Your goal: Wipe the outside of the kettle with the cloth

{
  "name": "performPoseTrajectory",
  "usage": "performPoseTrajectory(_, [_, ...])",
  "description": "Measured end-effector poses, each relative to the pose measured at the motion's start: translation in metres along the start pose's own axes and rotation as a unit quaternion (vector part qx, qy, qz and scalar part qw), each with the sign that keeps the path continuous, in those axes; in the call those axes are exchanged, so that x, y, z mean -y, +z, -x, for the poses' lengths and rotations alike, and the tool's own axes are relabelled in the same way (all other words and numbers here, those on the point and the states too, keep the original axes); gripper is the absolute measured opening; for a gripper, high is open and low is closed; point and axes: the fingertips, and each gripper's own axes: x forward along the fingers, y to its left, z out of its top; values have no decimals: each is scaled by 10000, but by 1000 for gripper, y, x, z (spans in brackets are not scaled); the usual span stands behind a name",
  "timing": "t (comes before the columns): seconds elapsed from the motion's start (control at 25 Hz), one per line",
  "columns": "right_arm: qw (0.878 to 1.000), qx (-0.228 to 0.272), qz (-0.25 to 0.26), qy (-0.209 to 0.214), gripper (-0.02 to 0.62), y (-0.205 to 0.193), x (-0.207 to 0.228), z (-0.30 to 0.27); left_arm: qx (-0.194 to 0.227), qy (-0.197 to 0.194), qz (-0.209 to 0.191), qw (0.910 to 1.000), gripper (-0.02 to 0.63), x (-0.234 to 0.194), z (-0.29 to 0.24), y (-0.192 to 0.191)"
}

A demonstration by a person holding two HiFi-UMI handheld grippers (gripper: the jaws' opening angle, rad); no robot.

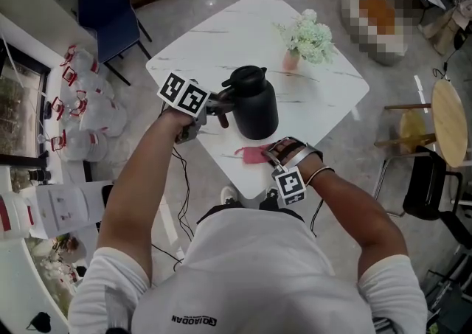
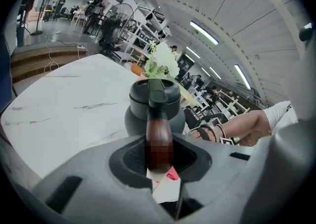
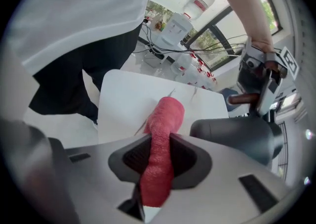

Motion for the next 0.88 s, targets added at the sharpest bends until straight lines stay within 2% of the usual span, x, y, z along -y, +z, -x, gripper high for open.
performPoseTrajectory(0.12, [9942,301,-1033,26,100,4,7,13,48,29,-18,10000,95,1,1,-5])
performPoseTrajectory(0.2, [9802,545,-1903,-15,100,3,20,28,116,30,-38,9999,97,1,2,-9])
performPoseTrajectory(0.28, [9541,729,-2903,-63,100,-6,34,46,213,45,-68,9997,97,2,3,-12])
performPoseTrajectory(0.36, [9146,846,-3953,-122,100,-22,47,66,325,88,-123,9994,97,3,6,-18])
performPoseTrajectory(0.48, [8413,983,-5308,-300,101,-50,59,92,463,168,-264,9984,97,6,9,-26])
performPoseTrajectory(0.6, [7540,1239,-6426,-568,101,-76,66,114,452,231,-392,9979,97,12,10,-38])
performPoseTrajectory(0.68, [6901,1516,-7033,-782,101,-87,74,128,403,282,-514,9975,97,17,7,-47])
performPoseTrajectory(0.76, [6194,1919,-7549,-986,101,-93,86,142,343,354,-650,9967,98,22,5,-55])
performPoseTrajectory(0.88, [5145,2833,-8018,-1102,101,-89,111,163,289,448,-799,9954,98,26,4,-62])
